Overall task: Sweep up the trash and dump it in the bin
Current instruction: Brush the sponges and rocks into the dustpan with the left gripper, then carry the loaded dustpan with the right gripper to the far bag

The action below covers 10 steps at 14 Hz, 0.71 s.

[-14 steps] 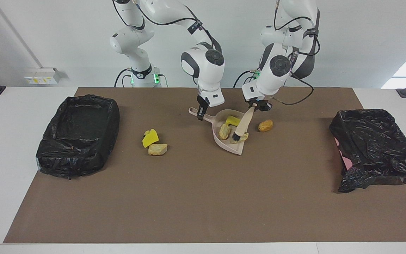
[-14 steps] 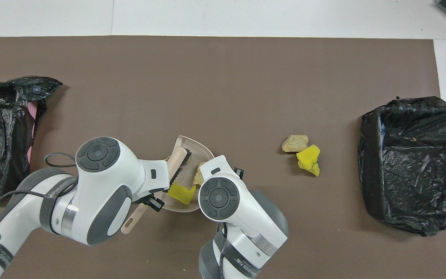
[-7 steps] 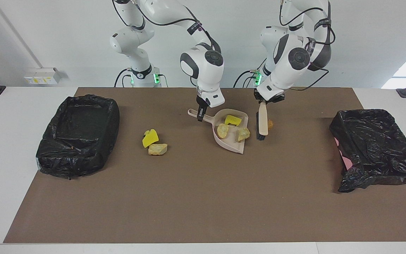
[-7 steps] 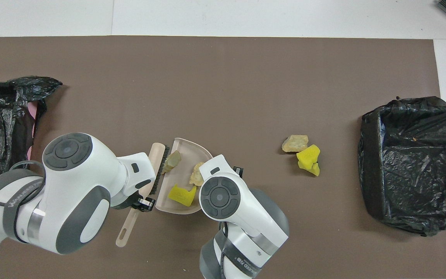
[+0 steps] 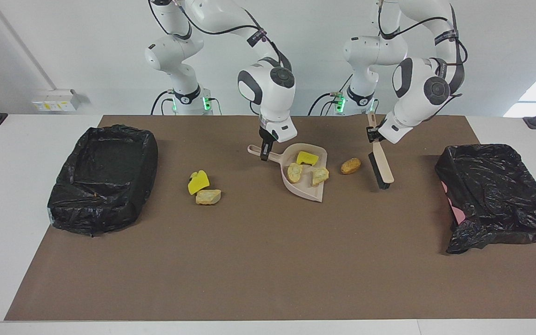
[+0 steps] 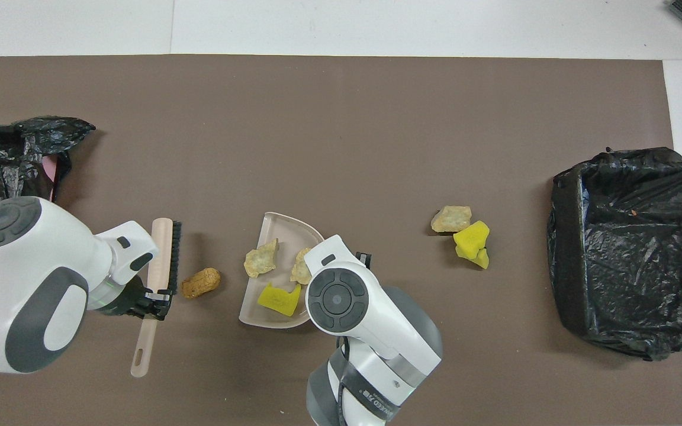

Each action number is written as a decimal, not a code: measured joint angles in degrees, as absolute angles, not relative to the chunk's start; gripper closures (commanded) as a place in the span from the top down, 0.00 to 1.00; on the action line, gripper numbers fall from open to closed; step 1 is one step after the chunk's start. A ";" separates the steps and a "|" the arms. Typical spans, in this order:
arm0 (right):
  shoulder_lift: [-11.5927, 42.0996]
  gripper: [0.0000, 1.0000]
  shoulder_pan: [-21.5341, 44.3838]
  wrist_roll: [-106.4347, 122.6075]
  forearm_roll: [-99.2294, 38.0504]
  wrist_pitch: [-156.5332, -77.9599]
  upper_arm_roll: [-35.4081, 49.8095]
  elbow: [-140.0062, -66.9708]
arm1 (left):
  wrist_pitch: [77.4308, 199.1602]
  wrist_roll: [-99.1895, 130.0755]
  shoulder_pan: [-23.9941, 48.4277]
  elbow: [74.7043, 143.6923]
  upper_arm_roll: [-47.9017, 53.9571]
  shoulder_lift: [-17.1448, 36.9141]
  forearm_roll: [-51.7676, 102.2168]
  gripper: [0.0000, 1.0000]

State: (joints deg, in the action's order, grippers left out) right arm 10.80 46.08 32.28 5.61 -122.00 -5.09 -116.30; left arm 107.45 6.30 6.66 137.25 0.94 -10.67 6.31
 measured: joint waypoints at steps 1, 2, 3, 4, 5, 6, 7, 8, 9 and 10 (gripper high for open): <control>10.80 0.00 46.08 32.28 5.61 -122.00 -5.09 -116.30 | 108.71 7.74 6.85 139.12 1.23 -11.08 6.31 0.00; 10.80 0.00 46.08 32.28 5.61 -122.01 -5.09 -116.30 | 109.67 10.17 7.82 140.78 1.63 -11.55 6.32 0.00; 10.80 0.00 46.08 32.29 5.61 -122.01 -5.09 -116.30 | 110.34 12.79 9.64 141.71 1.99 -12.02 6.33 0.00; 10.80 0.00 46.08 32.29 5.61 -122.01 -5.09 -116.30 | 110.78 15.27 12.27 142.18 2.32 -12.39 6.40 0.00; 10.80 0.00 46.08 32.29 5.61 -122.01 -5.09 -116.30 | 111.31 16.62 14.67 142.35 2.50 -12.45 6.75 0.00; 10.80 0.00 46.08 32.29 5.61 -122.01 -5.09 -116.30 | 112.39 17.42 17.20 142.48 2.64 -12.42 8.03 0.00; 10.80 0.00 46.08 32.29 5.61 -122.01 -5.09 -116.30 | 113.69 17.71 19.42 142.62 2.76 -12.37 9.74 0.00; 10.80 0.00 46.08 32.29 5.61 -122.01 -5.09 -116.30 | 115.03 17.76 21.80 142.69 2.86 -12.26 11.10 0.00; 10.80 0.00 46.08 32.29 5.61 -122.01 -5.09 -116.30 | 116.42 17.77 24.41 142.72 2.90 -11.96 12.00 0.00; 10.80 0.00 46.08 32.29 5.61 -122.01 -5.09 -116.30 | 118.44 17.77 27.52 142.73 2.94 -11.36 13.19 0.00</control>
